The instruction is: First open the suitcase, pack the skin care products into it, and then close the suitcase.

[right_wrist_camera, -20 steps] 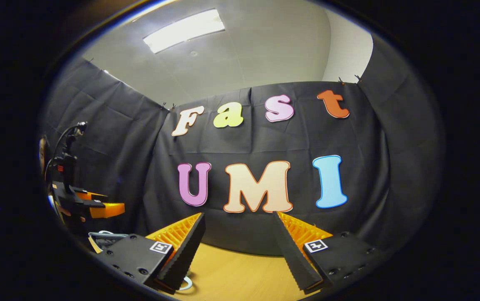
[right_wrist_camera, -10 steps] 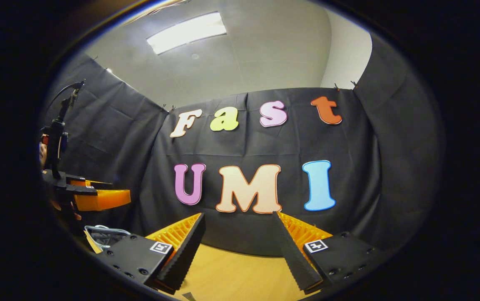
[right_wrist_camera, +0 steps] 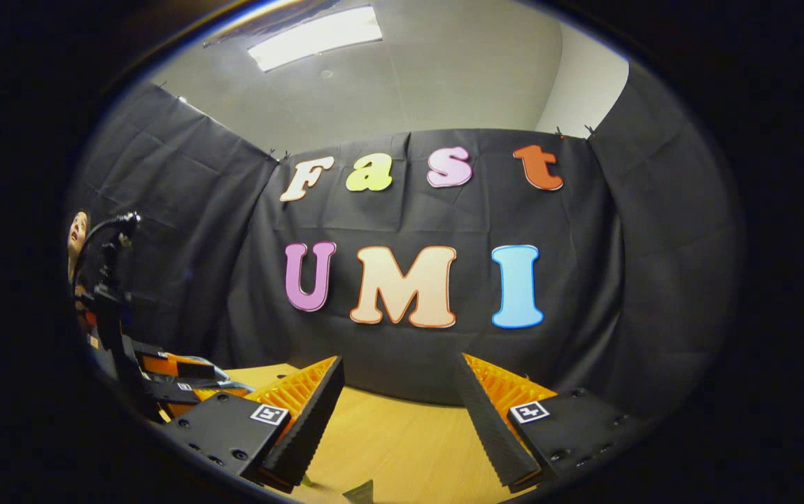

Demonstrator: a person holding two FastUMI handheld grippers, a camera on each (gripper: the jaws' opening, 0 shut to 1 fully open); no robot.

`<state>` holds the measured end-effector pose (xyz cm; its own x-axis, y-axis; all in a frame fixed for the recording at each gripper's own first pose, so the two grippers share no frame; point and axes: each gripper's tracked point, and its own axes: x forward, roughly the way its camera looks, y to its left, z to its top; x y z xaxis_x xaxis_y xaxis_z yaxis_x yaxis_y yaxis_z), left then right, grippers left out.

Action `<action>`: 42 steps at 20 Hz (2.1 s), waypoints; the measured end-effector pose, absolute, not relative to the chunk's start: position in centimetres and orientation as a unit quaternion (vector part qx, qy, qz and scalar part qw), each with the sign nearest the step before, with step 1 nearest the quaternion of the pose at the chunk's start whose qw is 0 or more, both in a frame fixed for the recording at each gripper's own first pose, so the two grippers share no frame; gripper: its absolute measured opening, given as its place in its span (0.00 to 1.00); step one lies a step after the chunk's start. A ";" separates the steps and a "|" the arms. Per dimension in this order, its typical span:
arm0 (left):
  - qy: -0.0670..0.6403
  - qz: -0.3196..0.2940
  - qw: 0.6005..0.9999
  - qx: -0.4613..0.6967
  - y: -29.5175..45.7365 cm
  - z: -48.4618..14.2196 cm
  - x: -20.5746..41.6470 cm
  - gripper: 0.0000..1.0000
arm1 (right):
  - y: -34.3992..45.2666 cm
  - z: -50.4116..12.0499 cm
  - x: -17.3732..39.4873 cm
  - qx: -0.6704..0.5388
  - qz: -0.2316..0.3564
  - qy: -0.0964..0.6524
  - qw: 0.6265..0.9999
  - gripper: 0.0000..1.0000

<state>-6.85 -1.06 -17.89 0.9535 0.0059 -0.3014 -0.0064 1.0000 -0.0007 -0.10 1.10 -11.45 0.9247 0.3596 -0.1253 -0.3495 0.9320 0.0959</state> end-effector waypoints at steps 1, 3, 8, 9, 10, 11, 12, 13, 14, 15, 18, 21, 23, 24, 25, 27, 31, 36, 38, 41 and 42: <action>0.170 -0.009 0.985 -0.009 -2.1 -19.6 -7.3 0.99 | 1.0 -12.2 -0.3 0.028 0.182 0.081 0.980 0.98; 0.196 -0.029 0.980 -0.023 -4.2 -22.5 -8.1 0.96 | 0.8 -13.7 -1.0 0.014 0.189 0.100 0.977 0.98; 0.247 -0.058 0.966 -0.052 -7.8 -29.1 -9.4 0.84 | -0.3 -16.0 -2.2 -0.014 0.192 0.136 0.972 0.99; 0.249 -0.059 0.965 -0.056 -8.0 -30.0 -9.3 0.79 | -0.3 -16.5 -2.6 -0.018 0.195 0.143 0.970 0.99; 0.253 -0.063 0.963 -0.062 -8.3 -31.0 -9.2 0.76 | -0.2 -17.0 -2.9 -0.019 0.201 0.150 0.968 0.99; 0.257 -0.064 0.962 -0.069 -8.5 -31.7 -8.9 0.70 | 0.0 -17.5 -3.3 -0.019 0.206 0.157 0.966 0.98; 0.261 -0.067 0.960 -0.075 -8.9 -32.7 -8.7 0.72 | 0.2 -18.2 -3.7 -0.019 0.211 0.165 0.963 0.99; 0.268 -0.066 0.958 -0.081 -9.0 -33.4 -8.4 0.68 | 0.5 -18.8 -4.1 -0.018 0.217 0.172 0.961 0.99; 0.274 -0.065 0.956 -0.085 -9.0 -34.1 -8.3 0.60 | 0.6 -19.4 -4.6 -0.017 0.220 0.178 0.959 0.99; 0.285 -0.062 0.952 -0.087 -8.8 -34.8 -8.0 0.43 | 0.9 -19.7 -5.0 -0.014 0.225 0.183 0.957 1.00; 0.305 -0.053 0.947 -0.086 -8.2 -36.2 -7.6 0.26 | 2.0 -21.7 -6.4 -0.014 0.244 0.196 0.950 0.99; 0.314 -0.053 0.943 -0.097 -7.8 -35.8 -7.5 0.13 | 1.9 -24.5 -7.2 -0.025 0.244 0.209 0.947 0.99; 0.322 -0.055 0.940 -0.093 -7.9 -35.7 -7.7 0.12 | 2.0 -27.5 -8.1 -0.025 0.243 0.233 0.941 0.99; 0.324 -0.054 0.940 -0.090 -7.8 -35.3 -7.8 0.12 | 2.3 -29.1 -8.7 -0.023 0.244 0.249 0.937 0.99; 0.325 -0.055 0.940 -0.088 -7.7 -34.7 -7.9 0.12 | 2.5 -30.4 -9.3 -0.021 0.246 0.261 0.933 0.99; 0.324 -0.054 0.941 -0.089 -7.6 -33.1 -8.2 0.12 | 3.2 -33.0 -10.1 -0.018 0.251 0.282 0.926 0.99; 0.318 -0.043 0.943 -0.091 -6.7 -29.4 -9.4 0.11 | 5.3 -38.5 -11.3 -0.013 0.265 0.324 0.908 0.99; 0.307 0.007 0.949 -0.073 -2.4 -25.5 -11.3 0.11 | 5.4 -42.5 -12.2 0.007 0.260 0.375 0.890 0.50; 0.309 0.035 0.948 -0.072 -0.3 -24.8 -12.1 0.12 | 5.7 -42.5 -11.9 0.012 0.259 0.384 0.886 0.42; 0.316 0.072 0.944 -0.065 3.1 -24.4 -13.2 0.12 | 5.6 -42.7 -11.4 0.022 0.254 0.401 0.880 0.31; 0.320 0.083 0.942 -0.061 4.2 -24.5 -13.5 0.12 | 5.5 -42.4 -11.3 0.027 0.252 0.407 0.878 0.31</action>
<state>-13.47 4.24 -24.52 0.7812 0.1163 -0.6134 -0.1945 0.9789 -0.0621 -11.32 5.47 -42.45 0.5423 0.4647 -0.7000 -0.4209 0.8713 0.2524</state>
